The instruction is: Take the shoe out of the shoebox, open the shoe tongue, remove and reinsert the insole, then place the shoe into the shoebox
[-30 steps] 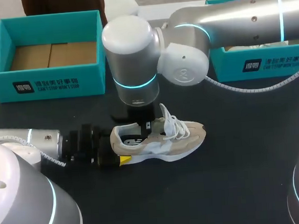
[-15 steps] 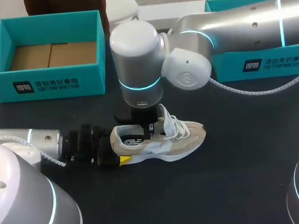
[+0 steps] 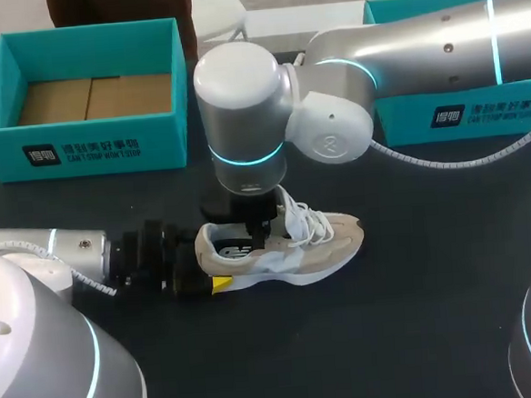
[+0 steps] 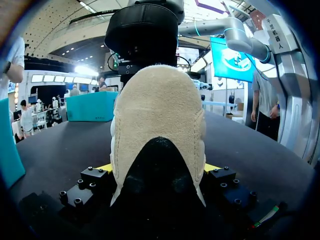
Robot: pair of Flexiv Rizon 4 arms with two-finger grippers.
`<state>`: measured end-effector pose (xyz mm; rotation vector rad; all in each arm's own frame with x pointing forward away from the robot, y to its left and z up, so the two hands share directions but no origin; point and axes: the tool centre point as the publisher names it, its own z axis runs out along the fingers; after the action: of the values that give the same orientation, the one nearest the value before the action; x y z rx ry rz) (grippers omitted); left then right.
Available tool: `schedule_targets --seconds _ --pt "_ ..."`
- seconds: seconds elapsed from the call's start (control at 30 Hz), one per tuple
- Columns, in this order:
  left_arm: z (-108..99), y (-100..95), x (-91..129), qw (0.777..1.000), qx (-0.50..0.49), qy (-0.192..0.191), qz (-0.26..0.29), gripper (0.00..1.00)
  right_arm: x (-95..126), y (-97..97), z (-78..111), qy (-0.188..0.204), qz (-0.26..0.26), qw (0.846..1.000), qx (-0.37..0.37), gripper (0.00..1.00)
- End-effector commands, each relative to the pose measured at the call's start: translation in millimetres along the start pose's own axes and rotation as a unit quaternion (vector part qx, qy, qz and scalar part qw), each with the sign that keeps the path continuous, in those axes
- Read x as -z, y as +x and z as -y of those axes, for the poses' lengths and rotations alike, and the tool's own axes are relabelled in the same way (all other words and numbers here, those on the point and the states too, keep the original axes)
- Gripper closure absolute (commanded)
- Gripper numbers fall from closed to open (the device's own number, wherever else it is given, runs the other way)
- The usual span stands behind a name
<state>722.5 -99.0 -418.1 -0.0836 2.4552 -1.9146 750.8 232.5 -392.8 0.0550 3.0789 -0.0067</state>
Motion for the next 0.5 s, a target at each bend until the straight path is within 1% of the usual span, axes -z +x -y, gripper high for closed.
schedule_targets --seconds 0.03,0.1,0.17,0.23,0.27,0.3,0.37,0.5 --pt "0 2.4 -1 1.000 -0.001 0.000 0.001 1.00 -18 -1.1 -5.4 -0.009 -0.016 1.000 0.003 0.64" --pt "0 2.4 -1 1.000 -0.001 0.000 0.001 1.00 -25 2.9 -5.8 -0.010 -0.027 1.000 0.003 0.65" --pt "0 2.4 -1 1.000 -0.001 0.000 0.001 1.00 -30 7.3 -6.0 -0.010 -0.034 0.999 0.001 0.72" --pt "0 2.4 -1 1.000 -0.001 0.000 0.001 1.00 -33 11.6 -5.3 -0.009 -0.039 0.999 -0.001 0.83" --pt "0 2.4 -1 1.000 -0.001 0.000 0.001 1.00 -33 13.2 -5.4 -0.007 -0.040 0.999 -0.003 0.95" --pt "0 2.4 -1 1.000 -0.001 0.000 0.001 1.00 -33 14.9 -5.1 -0.005 -0.042 0.999 -0.003 1.00" --pt "0 2.4 -1 1.000 -0.001 0.000 0.001 1.00 -32 17.3 -2.3 -0.001 -0.042 0.999 -0.007 1.00" --pt "0 2.4 -1 1.000 -0.001 0.000 0.001 1.00 -21 19.7 3.6 0.008 -0.034 0.999 -0.014 1.00"
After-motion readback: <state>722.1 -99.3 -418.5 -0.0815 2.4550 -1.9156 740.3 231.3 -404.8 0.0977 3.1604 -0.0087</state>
